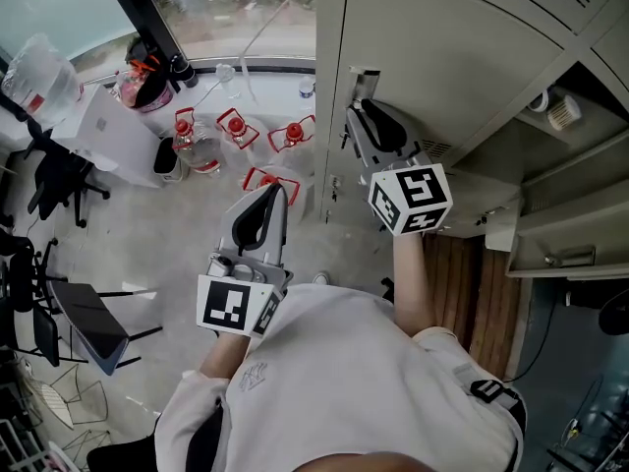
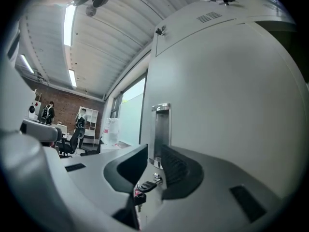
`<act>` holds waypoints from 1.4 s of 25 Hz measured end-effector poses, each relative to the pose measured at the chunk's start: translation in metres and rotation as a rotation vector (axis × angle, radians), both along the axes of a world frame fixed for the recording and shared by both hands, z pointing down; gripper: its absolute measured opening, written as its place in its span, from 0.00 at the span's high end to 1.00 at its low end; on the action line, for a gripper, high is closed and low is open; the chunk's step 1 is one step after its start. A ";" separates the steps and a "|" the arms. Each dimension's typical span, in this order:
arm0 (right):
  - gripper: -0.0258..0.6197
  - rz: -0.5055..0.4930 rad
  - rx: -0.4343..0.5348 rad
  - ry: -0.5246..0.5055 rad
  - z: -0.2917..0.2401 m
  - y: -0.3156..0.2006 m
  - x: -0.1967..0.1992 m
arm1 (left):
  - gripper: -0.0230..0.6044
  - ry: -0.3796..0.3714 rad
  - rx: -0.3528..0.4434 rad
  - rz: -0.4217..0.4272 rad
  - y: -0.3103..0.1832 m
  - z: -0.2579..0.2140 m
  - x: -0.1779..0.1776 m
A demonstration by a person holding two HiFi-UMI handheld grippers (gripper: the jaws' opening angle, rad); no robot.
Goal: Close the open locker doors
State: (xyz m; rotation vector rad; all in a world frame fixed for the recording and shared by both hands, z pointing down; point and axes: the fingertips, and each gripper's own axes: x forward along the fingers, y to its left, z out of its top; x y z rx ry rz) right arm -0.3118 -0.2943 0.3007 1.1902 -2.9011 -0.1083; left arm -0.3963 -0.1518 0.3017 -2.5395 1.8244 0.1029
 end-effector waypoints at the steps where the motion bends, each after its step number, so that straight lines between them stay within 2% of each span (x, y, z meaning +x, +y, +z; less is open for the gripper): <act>1: 0.83 0.005 -0.001 0.001 0.000 -0.002 0.000 | 0.96 0.001 0.000 0.001 -0.001 0.000 -0.001; 16: 0.83 0.032 -0.014 0.027 0.006 -0.008 -0.002 | 0.96 0.020 0.000 0.020 -0.012 0.002 -0.007; 24: 0.85 0.007 0.005 -0.021 -0.009 0.012 0.006 | 0.96 0.020 0.007 0.052 -0.014 0.000 0.004; 28: 0.93 0.014 0.059 -0.045 -0.030 0.036 0.020 | 0.96 0.021 0.004 0.085 -0.014 0.001 0.018; 31: 0.94 0.032 0.077 -0.056 -0.043 0.056 0.039 | 0.96 0.026 -0.001 0.128 -0.015 -0.001 0.036; 35: 0.94 0.093 0.085 -0.066 -0.047 0.085 0.084 | 0.96 0.024 -0.009 0.205 -0.015 0.003 0.075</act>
